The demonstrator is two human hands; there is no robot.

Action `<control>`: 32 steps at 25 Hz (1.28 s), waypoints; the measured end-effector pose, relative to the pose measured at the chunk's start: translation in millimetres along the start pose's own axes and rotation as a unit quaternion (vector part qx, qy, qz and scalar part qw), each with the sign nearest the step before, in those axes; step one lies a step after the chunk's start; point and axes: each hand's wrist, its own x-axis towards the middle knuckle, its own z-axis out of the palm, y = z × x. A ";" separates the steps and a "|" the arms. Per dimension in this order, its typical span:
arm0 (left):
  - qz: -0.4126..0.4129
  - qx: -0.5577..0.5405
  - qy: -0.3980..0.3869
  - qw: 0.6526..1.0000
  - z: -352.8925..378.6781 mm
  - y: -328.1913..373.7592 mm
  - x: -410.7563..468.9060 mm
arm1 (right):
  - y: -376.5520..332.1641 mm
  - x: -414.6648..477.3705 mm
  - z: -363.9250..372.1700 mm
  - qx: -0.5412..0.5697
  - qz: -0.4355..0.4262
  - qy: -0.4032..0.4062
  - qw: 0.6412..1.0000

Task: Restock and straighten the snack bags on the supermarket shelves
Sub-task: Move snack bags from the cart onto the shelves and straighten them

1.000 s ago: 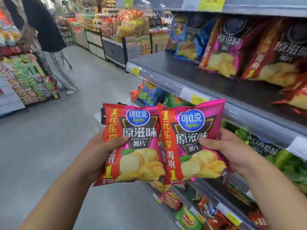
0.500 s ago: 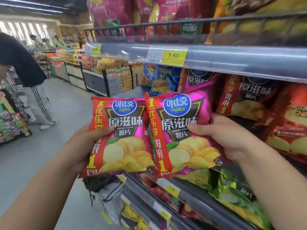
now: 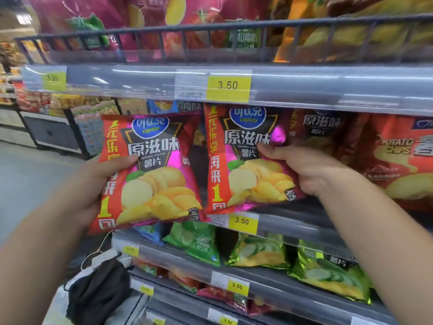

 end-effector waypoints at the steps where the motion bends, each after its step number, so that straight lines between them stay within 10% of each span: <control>1: 0.001 -0.002 -0.003 1.000 -3.2 2.3 6.6 | 0.5 5.7 2.8 0.009 -0.001 0.003 1.000; 16: 0.004 0.033 -0.082 0.996 5.9 9.8 53.1 | 15.7 59.0 6.3 -0.011 -0.092 0.111 0.990; 23: 0.032 -0.007 -0.080 0.996 16.0 6.7 59.6 | 12.8 66.1 11.8 -0.297 -0.147 0.224 0.916; 32: 0.059 -0.033 -0.116 0.991 51.7 -2.5 60.8 | 22.2 47.4 6.5 -0.176 -0.178 0.283 0.926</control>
